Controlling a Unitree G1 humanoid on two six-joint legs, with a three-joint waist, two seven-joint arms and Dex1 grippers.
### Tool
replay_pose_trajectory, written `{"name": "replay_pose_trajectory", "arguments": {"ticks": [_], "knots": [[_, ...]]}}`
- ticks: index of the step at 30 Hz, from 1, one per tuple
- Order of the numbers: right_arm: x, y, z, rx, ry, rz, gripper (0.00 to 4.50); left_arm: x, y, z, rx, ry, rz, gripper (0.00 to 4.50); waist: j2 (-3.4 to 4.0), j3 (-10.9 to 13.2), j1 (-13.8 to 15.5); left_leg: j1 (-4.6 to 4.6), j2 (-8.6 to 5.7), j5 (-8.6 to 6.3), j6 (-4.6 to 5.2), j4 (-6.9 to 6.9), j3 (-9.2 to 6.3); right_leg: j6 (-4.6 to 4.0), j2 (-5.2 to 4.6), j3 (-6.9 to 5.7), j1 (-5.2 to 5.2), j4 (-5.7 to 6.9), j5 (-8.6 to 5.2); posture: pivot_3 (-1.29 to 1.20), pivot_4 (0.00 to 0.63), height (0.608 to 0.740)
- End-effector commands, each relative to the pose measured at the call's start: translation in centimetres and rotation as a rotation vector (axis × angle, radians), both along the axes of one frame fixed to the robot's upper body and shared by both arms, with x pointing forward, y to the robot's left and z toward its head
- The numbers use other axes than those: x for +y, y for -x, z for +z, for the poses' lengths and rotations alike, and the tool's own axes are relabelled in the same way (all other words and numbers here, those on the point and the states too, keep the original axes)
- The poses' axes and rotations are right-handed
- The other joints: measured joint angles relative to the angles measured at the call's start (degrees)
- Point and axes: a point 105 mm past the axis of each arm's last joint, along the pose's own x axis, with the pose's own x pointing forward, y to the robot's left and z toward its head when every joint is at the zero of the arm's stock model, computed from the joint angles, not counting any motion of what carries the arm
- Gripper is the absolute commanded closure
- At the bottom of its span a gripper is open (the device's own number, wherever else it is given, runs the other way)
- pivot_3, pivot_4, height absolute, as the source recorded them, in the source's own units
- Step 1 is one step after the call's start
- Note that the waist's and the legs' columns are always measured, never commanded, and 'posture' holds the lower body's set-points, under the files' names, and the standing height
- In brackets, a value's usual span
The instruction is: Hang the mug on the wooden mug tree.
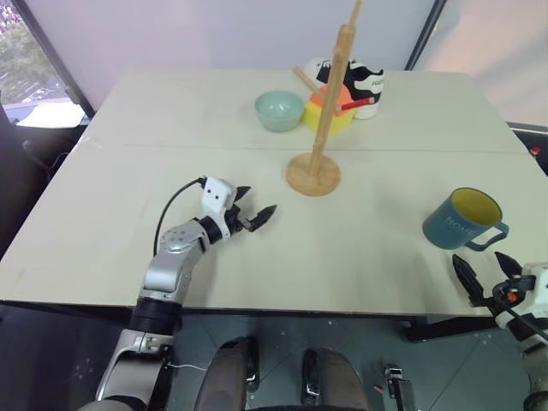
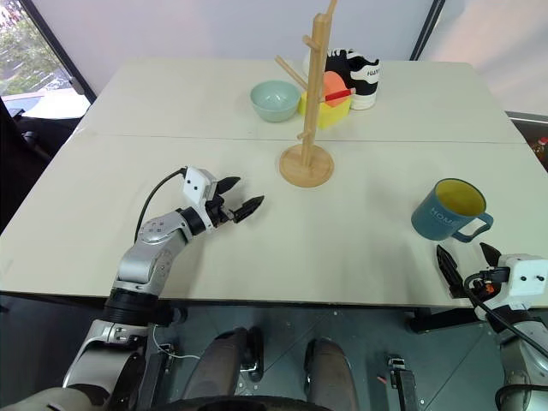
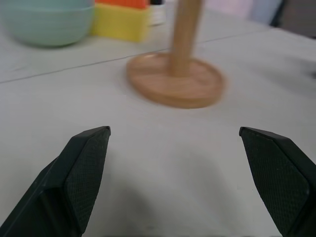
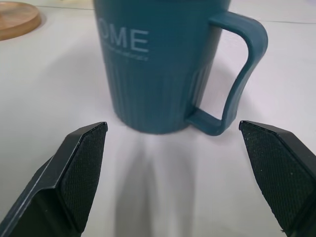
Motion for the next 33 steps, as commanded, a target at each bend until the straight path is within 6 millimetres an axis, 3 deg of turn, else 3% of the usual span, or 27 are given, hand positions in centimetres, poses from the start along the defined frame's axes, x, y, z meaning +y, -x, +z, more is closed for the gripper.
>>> {"name": "replay_pose_trajectory", "arguments": {"ticks": [1, 7, 22, 33], "knots": [[-1.7, 0.3, 1.3, -0.039, 0.054, -0.071, 0.07, -1.9, 3.5, 1.6, -0.039, 0.018, -0.245, 0.0, 0.02, -0.01, -0.09, 0.0, 0.0, 0.0, 0.0, 0.0, 0.0, 0.0, 0.0, 0.01, 0.0, 0.0, 0.0, 0.0, 0.15, 0.735], [-3.0, 0.1, 1.5, -0.056, 0.082, -0.148, 0.07, -3.2, 7.4, 1.6, -0.019, -0.044, -0.483, 0.0, 0.24, -0.14, -0.14, 0.02, 0.0, 0.0, -0.01, -0.01, 0.0, -0.18, 0.0, 0.03, 0.0, 0.0, -0.1, 0.0, 0.15, 0.735], [-3.6, -0.8, 1.7, -0.078, 0.086, -0.199, 0.07, -3.6, 7.7, 2.2, -0.022, -0.039, -0.502, 0.0, 0.45, -0.26, -0.17, 0.03, 0.0, 0.0, 0.0, 0.09, 0.0, -0.21, 0.02, 0.06, 0.03, 0.0, -0.1, 0.0, 0.15, 0.735], [-3.5, -2.7, 1.2, -0.071, 0.079, -0.219, 0.07, -3.6, 7.7, 2.2, -0.029, -0.047, -0.491, 0.0, 0.5, -0.29, -0.33, 0.03, 0.0, 0.01, 0.0, 0.09, 0.0, -0.21, 0.02, 0.06, 0.03, 0.0, -0.1, 0.0, 0.15, 0.735]]}}
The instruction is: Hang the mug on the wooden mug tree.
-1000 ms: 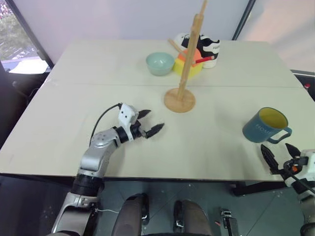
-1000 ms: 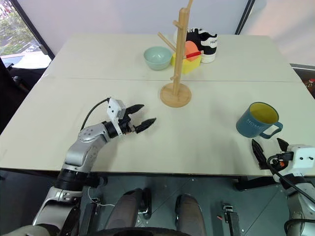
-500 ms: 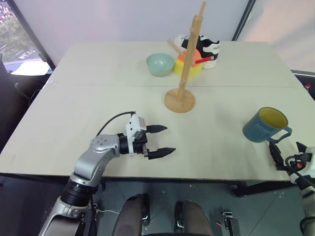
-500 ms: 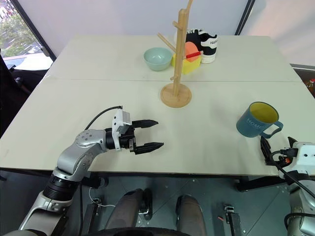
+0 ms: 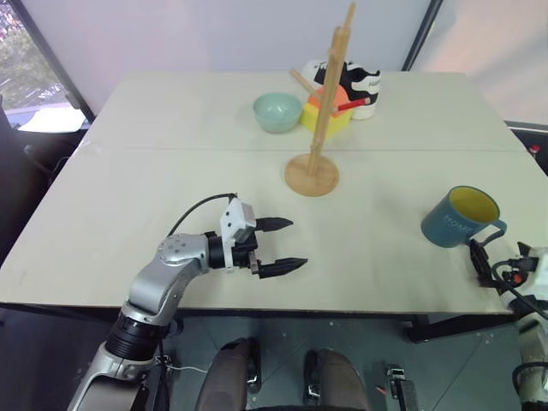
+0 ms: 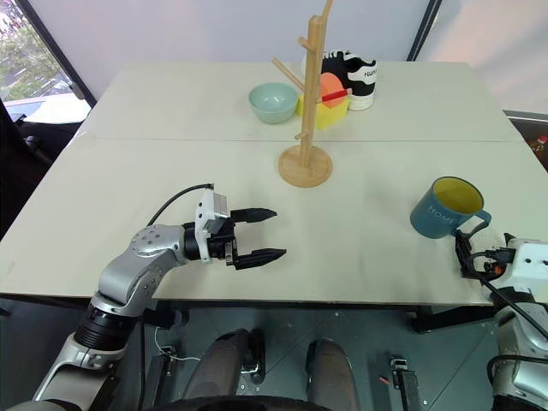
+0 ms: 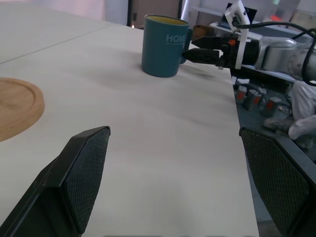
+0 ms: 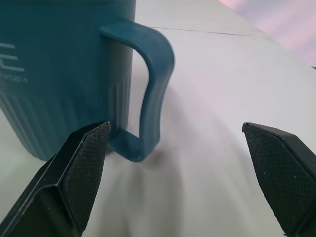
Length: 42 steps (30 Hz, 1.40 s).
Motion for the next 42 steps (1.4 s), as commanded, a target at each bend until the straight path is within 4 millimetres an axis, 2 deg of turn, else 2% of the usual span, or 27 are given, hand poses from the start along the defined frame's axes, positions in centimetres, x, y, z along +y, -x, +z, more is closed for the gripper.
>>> {"name": "replay_pose_trajectory", "arguments": {"ticks": [1, 3, 6, 10, 13, 19, 23, 24, 25, 26, 27, 29, 31, 34, 38, 42], "knots": [[-0.4, -0.4, 1.0, -0.026, 0.031, -0.009, 0.07, -0.3, 0.4, 1.0, -0.038, 0.017, -0.017, 0.0, 0.0, 0.0, 0.0, 0.0, 0.0, 0.0, 0.0, 0.0, 0.0, 0.0, 0.0, 0.0, 0.0, 0.0, 0.0, 0.0, 0.15, 0.735], [-0.3, -0.7, 0.8, -0.022, 0.027, -0.006, 0.07, -0.2, 0.4, 1.0, -0.038, 0.016, -0.011, 0.0, 0.0, 0.0, -0.03, 0.0, 0.0, 0.0, 0.0, 0.0, 0.0, 0.01, 0.01, 0.0, 0.0, 0.0, 0.01, 0.0, 0.15, 0.735], [-0.1, -1.1, 0.7, -0.021, 0.008, 0.006, 0.89, -0.2, 0.4, 1.0, -0.038, 0.015, -0.006, 0.0, 0.0, 0.0, -0.33, 0.0, 0.0, 0.01, 0.01, 0.0, 0.0, 0.05, 0.01, 0.0, 0.0, 0.01, 0.03, 0.0, 0.15, 0.735], [0.3, -1.5, 0.6, -0.018, -0.003, 0.021, 2.78, -0.1, 0.3, 1.1, -0.042, 0.018, 0.005, 0.0, 0.0, 0.0, -0.85, 0.0, 0.0, 0.01, 0.01, 0.0, 0.0, 0.09, 0.01, -0.01, 0.01, 0.01, 0.05, 0.0, 0.15, 0.735], [0.5, -1.7, 0.6, -0.019, -0.009, 0.032, 4.41, -0.1, 0.3, 1.1, -0.043, 0.02, 0.009, 0.0, 0.0, 0.0, -1.15, -0.01, 0.0, 0.01, 0.02, 0.0, 0.0, 0.16, 0.01, 0.0, 0.01, 0.01, 0.09, 0.0, 0.15, 0.735], [1.8, -2.1, 1.4, -0.026, 0.02, 0.099, 4.47, 0.3, 0.1, 1.1, -0.043, 0.021, 0.032, 0.0, 0.01, 0.0, -1.24, 0.01, 0.01, 0.01, 0.02, 0.0, 0.0, 0.17, 0.03, 0.0, -0.01, 0.06, 0.09, 0.0, 0.15, 0.735], [4.2, -3.1, 3.3, -0.038, 0.126, 0.221, 4.47, 1.1, -0.6, 1.2, -0.052, 0.025, 0.079, 0.0, 0.04, 0.0, -1.32, -0.01, 0.01, 0.01, 0.02, 0.0, 0.0, 0.16, 0.02, 0.01, -0.03, 0.05, 0.09, 0.0, 0.15, 0.735], [5.4, -3.5, 4.1, -0.05, 0.163, 0.278, 4.47, 1.4, -0.9, 1.3, -0.056, 0.029, 0.095, 0.0, 0.04, 0.0, -1.32, -0.01, 0.01, 0.01, 0.02, 0.0, 0.0, 0.15, 0.02, 0.02, -0.04, 0.05, 0.08, 0.0, 0.15, 0.735], [7.4, -4.2, 5.7, -0.078, 0.213, 0.37, 4.47, 1.9, -1.4, 1.4, -0.061, 0.032, 0.119, 0.0, 0.05, 0.01, -1.37, -0.01, 0.01, 0.01, 0.02, 0.0, 0.0, 0.15, 0.02, 0.02, -0.05, 0.06, 0.08, 0.0, 0.15, 0.735], [10.6, -5.4, 8.4, -0.136, 0.286, 0.51, 4.47, 2.8, -2.0, 1.6, -0.075, 0.028, 0.153, 0.0, 0.08, 0.03, -1.68, -0.01, 0.02, 0.01, 0.02, -0.01, 0.0, 0.16, 0.02, 0.02, -0.06, 0.06, 0.08, 0.0, 0.15, 0.735], [12.7, -5.9, 10.1, -0.172, 0.34, 0.601, 4.47, 3.4, -2.4, 1.7, -0.085, 0.025, 0.176, 0.0, 0.16, 0.08, -2.44, -0.01, 0.02, 0.01, 0.02, -0.01, 0.0, 0.16, 0.03, 0.04, -0.08, 0.08, 0.08, 0.0, 0.15, 0.735], [14.8, -6.5, 11.9, -0.204, 0.394, 0.688, 4.47, 4.0, -2.9, 1.9, -0.098, 0.022, 0.197, 0.0, 0.26, 0.12, -2.68, -0.02, 0.0, 0.02, 0.02, 0.05, 0.0, 0.04, 0.07, 0.15, -0.21, 0.14, 0.17, 0.0, 0.15, 0.735], [16.4, -8.3, 13.6, -0.228, 0.427, 0.759, 4.47, 4.7, -3.3, 2.7, -0.116, 0.046, 0.219, 0.0, 0.05, 0.16, -2.49, 0.05, 0.05, 0.04, 0.0, 0.07, -0.11, 0.06, 0.11, -0.02, -0.13, 0.15, 0.17, 0.0, 0.15, 0.735], [17.3, -10.6, 15.7, -0.286, 0.363, 0.799, 4.47, 5.3, -3.7, 3.9, -0.141, 0.091, 0.247, 0.0, -0.13, 0.27, -2.05, -0.02, 0.07, 0.04, -0.01, 0.09, -0.12, 0.05, 0.13, -0.05, -0.2, 0.11, 0.18, 0.0, 0.15, 0.735], [17.6, -13.0, 16.0, -0.263, 0.414, 0.846, 4.47, 5.8, -3.9, 5.2, -0.136, 0.144, 0.262, 0.0, -0.18, 0.3, -1.07, -0.26, -0.06, 0.08, 0.21, 0.13, -0.08, 0.1, -0.01, -0.09, -0.23, 0.1, 0.21, 0.0, 0.15, 0.735], [17.5, -15.3, 16.1, -0.233, 0.406, 0.874, 4.47, 6.5, -3.5, 5.9, -0.162, 0.141, 0.287, 0.0, -0.23, 0.41, -1.46, -0.38, -0.06, 0.18, 0.09, 0.27, 0.03, 0.23, 0.01, -0.11, -0.25, 0.11, 0.28, 0.0, 0.15, 0.735]]}}
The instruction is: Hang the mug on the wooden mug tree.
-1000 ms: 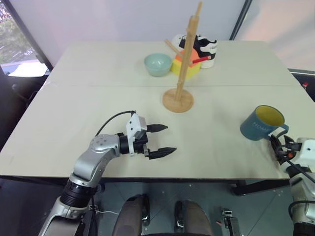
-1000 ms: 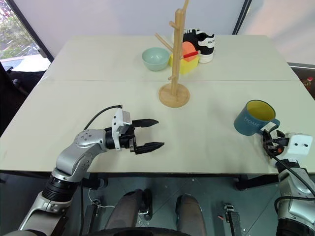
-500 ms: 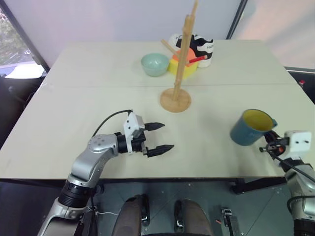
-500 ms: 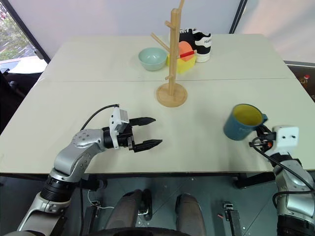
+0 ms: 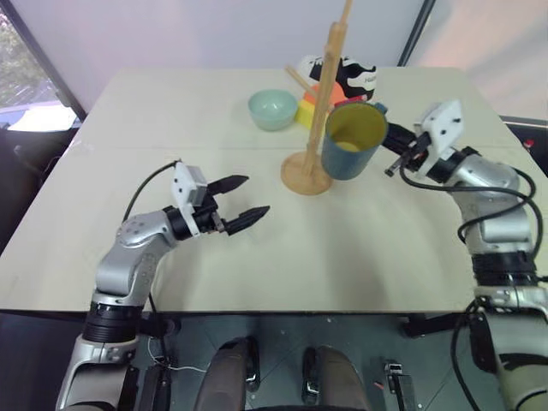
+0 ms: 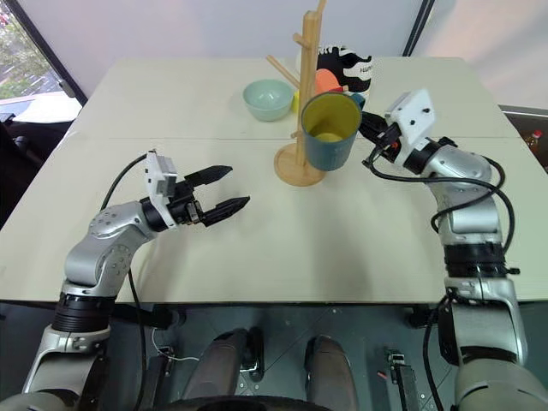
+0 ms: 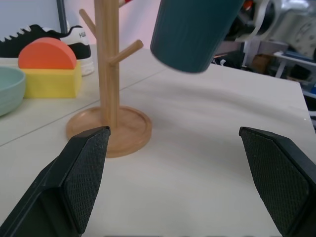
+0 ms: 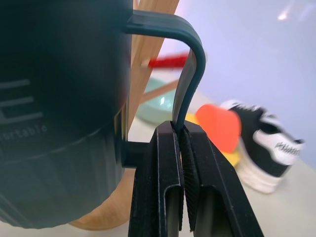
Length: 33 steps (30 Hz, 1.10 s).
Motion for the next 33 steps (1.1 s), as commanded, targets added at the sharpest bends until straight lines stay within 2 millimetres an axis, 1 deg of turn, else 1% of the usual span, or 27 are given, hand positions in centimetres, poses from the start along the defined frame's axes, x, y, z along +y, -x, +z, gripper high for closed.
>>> {"name": "replay_pose_trajectory", "arguments": {"ticks": [1, 6, 12, 21, 33], "knots": [[-0.2, -0.8, 1.6, -0.051, 0.017, 0.024, 4.47, 0.5, 0.6, 1.8, -0.064, 0.017, 0.015, 0.0, -0.07, 0.06, -0.19, 0.0, 0.0, 0.0, 0.01, 0.04, 0.01, 0.02, 0.02, 0.0, 0.0, 0.01, 0.01, 0.0, 0.15, 0.735], [0.3, -1.5, 2.5, -0.07, 0.008, 0.051, 4.47, 0.9, 1.1, 1.9, -0.066, 0.021, 0.032, 0.0, -0.07, 0.07, -0.57, 0.02, 0.03, -0.04, 0.06, 0.11, -0.01, 0.06, 0.03, 0.01, 0.01, 0.1, 0.03, 0.0, 0.15, 0.735], [0.8, -2.1, 2.9, -0.074, 0.017, 0.063, 4.47, 1.3, 1.2, 2.0, -0.064, 0.022, 0.043, 0.0, -0.06, 0.07, -1.34, 0.03, 0.04, -0.1, 0.12, 0.2, -0.06, 0.09, 0.02, 0.01, 0.02, 0.18, 0.07, 0.0, 0.15, 0.735], [1.7, -3.2, 3.5, -0.059, 0.048, 0.072, 4.47, 1.4, 1.3, 2.1, -0.067, 0.028, 0.045, 0.0, -0.05, 0.08, -1.54, 0.02, 0.06, -0.01, -0.05, 0.16, -0.06, 0.08, 0.03, 0.04, -0.03, 0.18, 0.07, 0.0, 0.15, 0.735], [3.6, -4.6, 3.0, -0.016, 0.105, 0.07, 4.47, 1.5, 1.7, 2.5, -0.077, 0.037, 0.049, 0.0, -0.04, 0.08, -1.62, 0.02, 0.06, -0.02, -0.1, 0.17, -0.04, 0.08, 0.02, 0.07, -0.05, 0.19, 0.07, 0.0, 0.15, 0.735]]}}
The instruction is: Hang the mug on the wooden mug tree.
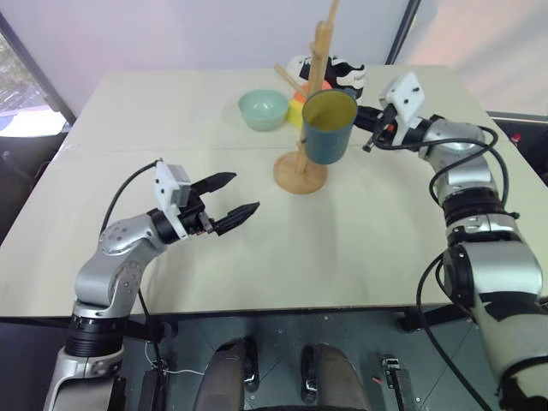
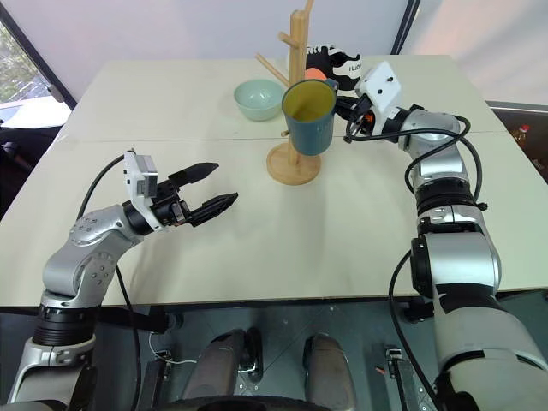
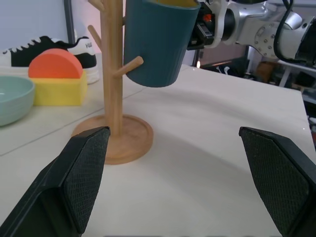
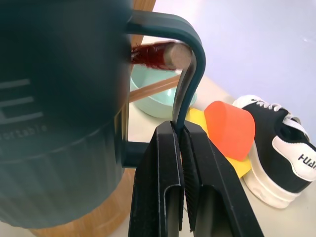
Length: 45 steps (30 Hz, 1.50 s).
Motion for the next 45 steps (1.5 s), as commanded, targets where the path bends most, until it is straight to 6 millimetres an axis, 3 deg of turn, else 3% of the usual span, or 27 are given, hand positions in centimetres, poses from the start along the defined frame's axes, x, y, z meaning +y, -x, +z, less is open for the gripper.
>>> {"name": "replay_pose_trajectory", "arguments": {"ticks": [1, 14, 15, 16, 21, 26, 30, 34, 36, 40, 45], "knots": [[0.7, -0.2, 2.0, -0.064, 0.008, -0.001, 4.47, 0.0, 0.6, 1.4, -0.054, 0.011, -0.006, 0.0, 0.0, 0.0, -0.03, 0.0, 0.0, -0.01, -0.01, 0.0, 0.0, 0.0, 0.0, 0.0, 0.01, 0.0, 0.0, 0.0, 0.15, 0.735], [0.5, -0.5, 2.3, -0.069, 0.02, -0.024, 4.47, 0.2, 0.5, 2.6, -0.091, 0.033, 0.006, 0.0, 0.0, 0.0, 0.0, 0.0, 0.0, -0.04, -0.1, 0.01, 0.0, 0.0, 0.0, 0.0, 0.01, 0.01, 0.0, 0.0, 0.15, 0.735], [0.5, -0.5, 2.3, -0.071, 0.019, -0.026, 3.84, 0.2, 0.5, 2.6, -0.092, 0.033, 0.006, 0.0, 0.0, 0.0, 0.0, 0.0, 0.0, -0.04, -0.1, 0.0, 0.0, 0.0, 0.0, 0.0, 0.01, 0.01, 0.0, 0.0, 0.15, 0.735], [0.3, -0.5, 2.4, -0.075, 0.019, -0.032, 3.55, 0.1, 0.5, 2.6, -0.092, 0.034, 0.005, 0.0, 0.0, 0.0, 0.0, 0.0, 0.0, -0.04, -0.1, 0.01, 0.0, 0.0, 0.0, 0.0, 0.01, 0.01, 0.0, 0.0, 0.15, 0.735], [-0.9, -0.4, 3.2, -0.115, 0.013, -0.07, 1.05, 0.0, 0.5, 2.6, -0.09, 0.035, 0.005, 0.0, 0.0, 0.0, -0.03, 0.0, 0.0, -0.04, -0.1, 0.0, 0.01, 0.0, 0.01, 0.0, 0.0, 0.01, 0.0, 0.0, 0.15, 0.735], [-3.2, 0.2, 4.4, -0.173, -0.014, -0.13, 1.05, 0.2, 0.4, 2.5, -0.088, 0.034, 0.024, 0.0, 0.01, 0.01, 0.18, -0.02, -0.01, -0.04, -0.11, 0.0, 0.01, 0.0, 0.0, 0.0, 0.0, 0.0, 0.0, 0.0, 0.15, 0.735], [-6.6, 1.1, 4.3, -0.185, -0.159, -0.21, 1.05, 1.6, -0.6, 1.5, -0.064, 0.05, 0.137, 0.0, 0.01, 0.0, 0.35, -0.01, -0.01, -0.04, -0.11, -0.01, 0.0, 0.0, -0.01, 0.0, 0.01, -0.02, 0.0, 0.0, 0.15, 0.735], [-8.9, 2.5, 1.7, -0.139, -0.274, -0.255, 1.05, 3.7, -2.1, -0.1, -0.024, 0.062, 0.31, 0.0, 0.0, 0.0, 0.37, 0.03, -0.01, -0.05, -0.1, -0.02, 0.0, 0.0, -0.04, -0.01, 0.09, -0.06, 0.0, 0.0, 0.15, 0.735], [-8.9, 3.5, -1.5, -0.074, -0.314, -0.254, 1.05, 5.3, -2.8, -1.7, -0.005, 0.045, 0.431, 0.0, 0.01, 0.0, 0.36, 0.03, -0.02, -0.1, -0.01, -0.04, 0.01, 0.01, -0.07, -0.01, 0.07, -0.04, 0.01, 0.0, 0.15, 0.735], [-7.7, 5.7, -6.8, 0.064, -0.385, -0.225, 1.05, 7.5, -3.4, -4.4, 0.037, 0.026, 0.591, 0.0, 0.02, 0.0, 0.15, 0.11, 0.03, -0.22, 0.2, -0.08, 0.0, 0.01, -0.03, 0.0, 0.09, -0.02, 0.01, 0.0, 0.15, 0.735], [-6.0, 6.6, -9.1, 0.145, -0.41, -0.201, 1.05, 8.2, -3.1, -6.4, 0.091, 0.016, 0.647, 0.0, 0.03, 0.01, 0.19, 0.09, 0.05, -0.23, 0.17, 0.0, 0.01, -0.04, -0.04, 0.02, 0.03, 0.04, 0.05, 0.0, 0.15, 0.735]]}}
